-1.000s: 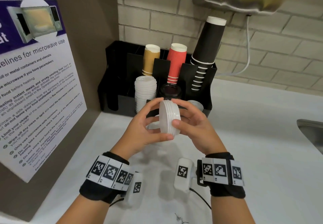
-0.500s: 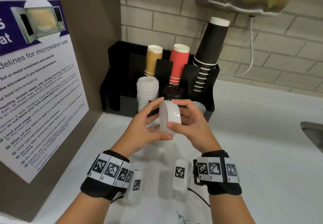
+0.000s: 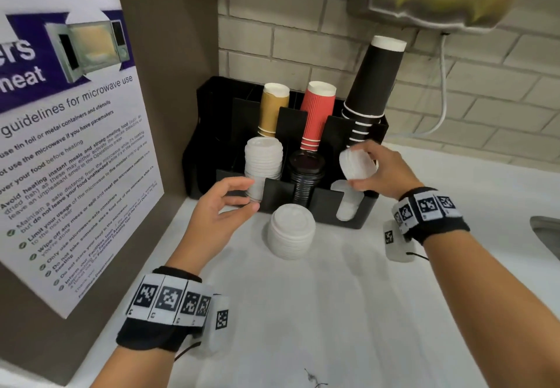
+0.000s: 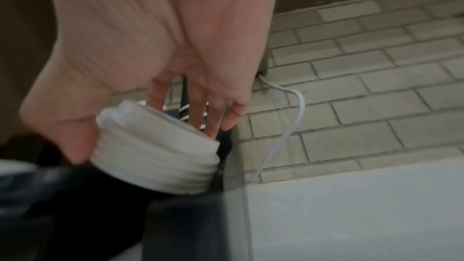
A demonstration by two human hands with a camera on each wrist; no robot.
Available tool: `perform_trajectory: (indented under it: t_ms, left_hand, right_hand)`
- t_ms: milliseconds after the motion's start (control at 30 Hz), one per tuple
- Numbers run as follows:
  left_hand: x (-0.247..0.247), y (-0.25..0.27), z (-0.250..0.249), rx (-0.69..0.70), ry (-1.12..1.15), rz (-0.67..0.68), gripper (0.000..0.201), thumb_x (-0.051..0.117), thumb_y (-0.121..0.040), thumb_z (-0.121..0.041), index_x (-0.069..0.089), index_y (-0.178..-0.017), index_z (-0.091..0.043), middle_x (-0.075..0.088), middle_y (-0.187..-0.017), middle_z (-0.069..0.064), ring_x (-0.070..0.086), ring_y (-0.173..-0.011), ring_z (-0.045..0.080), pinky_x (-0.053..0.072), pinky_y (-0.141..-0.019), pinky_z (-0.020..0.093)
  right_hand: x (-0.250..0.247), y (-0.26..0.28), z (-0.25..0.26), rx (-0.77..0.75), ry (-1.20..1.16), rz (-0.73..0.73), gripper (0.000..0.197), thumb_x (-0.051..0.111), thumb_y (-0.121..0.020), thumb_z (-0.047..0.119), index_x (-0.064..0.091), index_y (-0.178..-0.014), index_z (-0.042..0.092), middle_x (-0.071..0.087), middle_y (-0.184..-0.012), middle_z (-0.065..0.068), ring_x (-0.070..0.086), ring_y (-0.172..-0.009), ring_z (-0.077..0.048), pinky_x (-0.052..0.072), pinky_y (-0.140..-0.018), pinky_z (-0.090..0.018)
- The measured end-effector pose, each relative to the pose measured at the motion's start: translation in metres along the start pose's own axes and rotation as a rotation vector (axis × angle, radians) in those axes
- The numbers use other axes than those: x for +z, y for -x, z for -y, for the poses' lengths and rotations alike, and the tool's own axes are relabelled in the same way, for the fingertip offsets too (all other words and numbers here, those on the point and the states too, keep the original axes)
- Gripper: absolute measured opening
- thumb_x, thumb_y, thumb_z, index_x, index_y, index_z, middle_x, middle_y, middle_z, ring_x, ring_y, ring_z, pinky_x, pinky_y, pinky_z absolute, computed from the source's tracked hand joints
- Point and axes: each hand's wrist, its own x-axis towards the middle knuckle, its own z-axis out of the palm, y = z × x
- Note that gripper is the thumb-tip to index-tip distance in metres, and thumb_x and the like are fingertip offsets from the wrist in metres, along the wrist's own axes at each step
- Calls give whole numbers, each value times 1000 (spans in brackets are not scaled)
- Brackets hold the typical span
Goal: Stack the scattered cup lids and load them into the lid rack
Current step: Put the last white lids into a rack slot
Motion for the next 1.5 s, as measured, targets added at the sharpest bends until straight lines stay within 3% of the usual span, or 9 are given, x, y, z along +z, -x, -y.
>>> perform_trajectory:
  t_ms: [233, 467, 600, 700, 800, 1133, 1300, 1367, 1500]
  left_hand:
    - [2, 3, 2, -16, -27, -5, 31, 71, -85, -8, 63, -112, -22, 64, -114, -8, 64, -95, 5, 46, -74, 8]
    - [-1, 4, 1, -16, -26, -11, 29, 70, -86, -9, 64, -111, -23, 64, -113, -9, 64, -94, 4, 45, -73, 7]
    - [-2, 2, 0, -10, -31, -11, 28, 69, -87, -9, 64, -110, -24, 64, -113, -10, 64, -93, 2, 45, -73, 6]
    - [-2, 2, 1, -14, -21, -10, 28, 69, -87, -9, 64, -110, -24, 65, -112, -11, 63, -92, 1, 46, -73, 7]
    - [-1, 2, 4, -18, -24, -6, 28, 69, -87, -10, 65, -109, -25, 66, -107, -17, 63, -92, 0, 45, -72, 6]
    - [3, 1, 6, -13, -38, 14, 27, 69, -87, -10, 65, -107, -27, 66, -105, -16, 64, -87, -2, 44, -72, 5]
    - [-2, 2, 8, -14, -34, 5, 27, 68, -88, -10, 65, -106, -29, 66, -100, -22, 64, -85, -1, 43, -72, 5]
    - [-3, 3, 8, -18, -37, -4, 27, 69, -88, -11, 65, -104, -32, 67, -100, -20, 64, -86, -1, 43, -73, 4]
    - [-4, 5, 7, -12, -30, -7, 27, 69, -88, -11, 65, -103, -34, 67, -103, -12, 64, -85, 1, 43, -74, 5]
  right_hand:
    - [15, -13, 9, 11, 482, 287, 76, 79, -67, 30, 43, -134, 32, 54, -129, -2, 51, -116, -30, 34, -95, -44]
    - [27, -14, 10, -8, 592, 336, 70, 77, -65, 30, 46, -127, 27, 58, -116, -3, 53, -106, -28, 30, -84, -39]
    - [34, -12, 9, 3, 570, 381, 69, 76, -68, 27, 47, -131, 24, 57, -122, -6, 53, -112, -28, 38, -92, -39]
    - [45, -5, 6, 16, 586, 444, 81, 72, -78, 27, 32, -148, 17, 43, -142, -13, 46, -125, -31, 43, -98, -39]
    - [54, 6, 1, 16, 714, 430, 86, 60, -88, 33, 9, -154, 10, 17, -159, -13, 22, -144, -27, 28, -113, -38]
    - [42, 1, 18, 131, 752, 620, 90, 56, -92, 25, -8, -152, 2, -1, -161, -13, 7, -149, -24, 11, -119, -43]
    - [37, 17, 55, -169, 190, 101, 57, 57, -85, 3, 42, -140, 6, 43, -138, -14, 47, -123, -32, 40, -101, -38]
    - [56, 31, 72, -212, 99, 177, 45, 66, -85, 18, 53, -127, 11, 50, -121, -11, 54, -109, -28, 44, -92, -31]
    - [97, 45, 83, -69, 242, 494, 74, 75, -72, 54, 39, -130, 26, 38, -125, -5, 45, -113, -30, 43, -98, -45]
